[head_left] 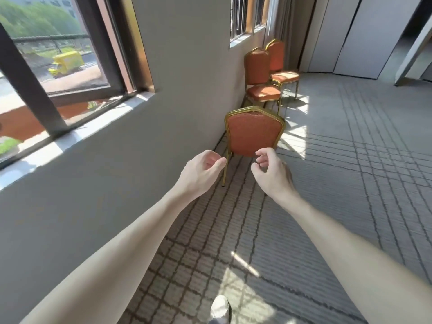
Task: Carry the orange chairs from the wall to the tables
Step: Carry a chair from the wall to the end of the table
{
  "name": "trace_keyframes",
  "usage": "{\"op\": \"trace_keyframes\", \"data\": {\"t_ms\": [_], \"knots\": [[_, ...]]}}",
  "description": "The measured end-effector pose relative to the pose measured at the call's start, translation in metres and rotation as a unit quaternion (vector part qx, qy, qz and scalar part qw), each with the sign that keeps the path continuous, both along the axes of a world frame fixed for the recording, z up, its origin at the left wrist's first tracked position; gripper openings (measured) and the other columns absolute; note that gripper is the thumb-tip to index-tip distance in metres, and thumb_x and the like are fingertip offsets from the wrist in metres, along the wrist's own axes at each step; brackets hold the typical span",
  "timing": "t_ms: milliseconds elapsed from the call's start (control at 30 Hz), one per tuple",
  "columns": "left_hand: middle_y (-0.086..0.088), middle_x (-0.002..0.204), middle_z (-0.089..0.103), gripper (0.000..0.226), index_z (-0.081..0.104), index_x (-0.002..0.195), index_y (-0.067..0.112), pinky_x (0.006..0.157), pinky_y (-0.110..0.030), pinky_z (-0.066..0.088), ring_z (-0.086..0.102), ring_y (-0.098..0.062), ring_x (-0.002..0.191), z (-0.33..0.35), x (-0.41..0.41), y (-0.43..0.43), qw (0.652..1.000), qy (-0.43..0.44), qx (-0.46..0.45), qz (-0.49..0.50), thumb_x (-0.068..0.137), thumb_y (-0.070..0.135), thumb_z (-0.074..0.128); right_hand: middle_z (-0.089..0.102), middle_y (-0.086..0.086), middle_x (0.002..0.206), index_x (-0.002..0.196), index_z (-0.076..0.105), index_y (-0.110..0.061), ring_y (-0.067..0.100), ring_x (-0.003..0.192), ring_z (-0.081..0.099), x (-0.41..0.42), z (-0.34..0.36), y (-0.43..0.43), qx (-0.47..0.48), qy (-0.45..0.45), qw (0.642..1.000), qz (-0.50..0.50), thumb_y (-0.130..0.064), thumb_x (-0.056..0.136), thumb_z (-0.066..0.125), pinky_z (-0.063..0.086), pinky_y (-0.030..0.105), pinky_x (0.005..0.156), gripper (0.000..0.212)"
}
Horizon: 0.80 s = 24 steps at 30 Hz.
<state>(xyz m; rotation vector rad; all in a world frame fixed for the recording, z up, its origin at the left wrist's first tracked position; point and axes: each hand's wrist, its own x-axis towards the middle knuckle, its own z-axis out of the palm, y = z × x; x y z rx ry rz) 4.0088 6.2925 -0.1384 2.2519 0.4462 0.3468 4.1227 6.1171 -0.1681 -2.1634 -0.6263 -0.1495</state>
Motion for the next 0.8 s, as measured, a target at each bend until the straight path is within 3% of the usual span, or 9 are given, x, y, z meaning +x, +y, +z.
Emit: {"op": "trace_keyframes", "data": {"t_ms": [133,300,567,800], "knots": [[0.023,0.097,0.064,0.023,0.064,0.104,0.030,0.076,-0.013,0.042,0.058,0.008,0.095,0.010,0.090,0.049,1.000,0.014,0.001,-0.022,0.096,0.047,0.051,0.061,-0.006,0.100,0.115,0.055,-0.023,0.012,0.092,0.058,0.084,0.008,0.051,-0.007,0.021,1.000,-0.022,-0.026,0.089,0.060,0.047,0.030,0.082,0.027],[0.021,0.099,0.064,0.023,0.065,0.105,0.029,0.077,-0.011,0.041,0.059,0.005,0.095,0.011,0.187,0.098,0.999,-0.011,-0.016,-0.028,0.096,0.046,0.051,0.059,-0.003,0.104,0.118,0.052,-0.021,0.014,0.100,0.056,0.168,0.011,0.086,-0.020,0.025,0.999,-0.039,-0.025,0.090,0.061,0.046,0.030,0.087,0.030],[0.021,0.103,0.064,0.025,0.065,0.107,0.031,0.081,-0.014,0.040,0.056,0.007,0.098,-0.027,0.346,0.148,0.995,-0.001,-0.078,-0.054,0.096,0.047,0.049,0.060,-0.006,0.115,0.125,0.049,-0.023,0.012,0.107,0.056,0.304,-0.010,0.114,-0.083,0.046,0.993,-0.076,-0.028,0.092,0.061,0.042,0.028,0.086,0.035],[0.013,0.109,0.062,0.035,0.064,0.118,0.022,0.088,-0.024,0.042,0.057,-0.007,0.104,-0.074,0.540,0.200,0.993,0.018,-0.087,-0.081,0.099,0.045,0.046,0.054,-0.004,0.129,0.131,0.047,-0.023,0.014,0.118,0.051,0.480,-0.040,0.171,-0.177,0.040,0.980,-0.078,-0.030,0.086,0.068,0.039,0.026,0.095,0.050]]}}
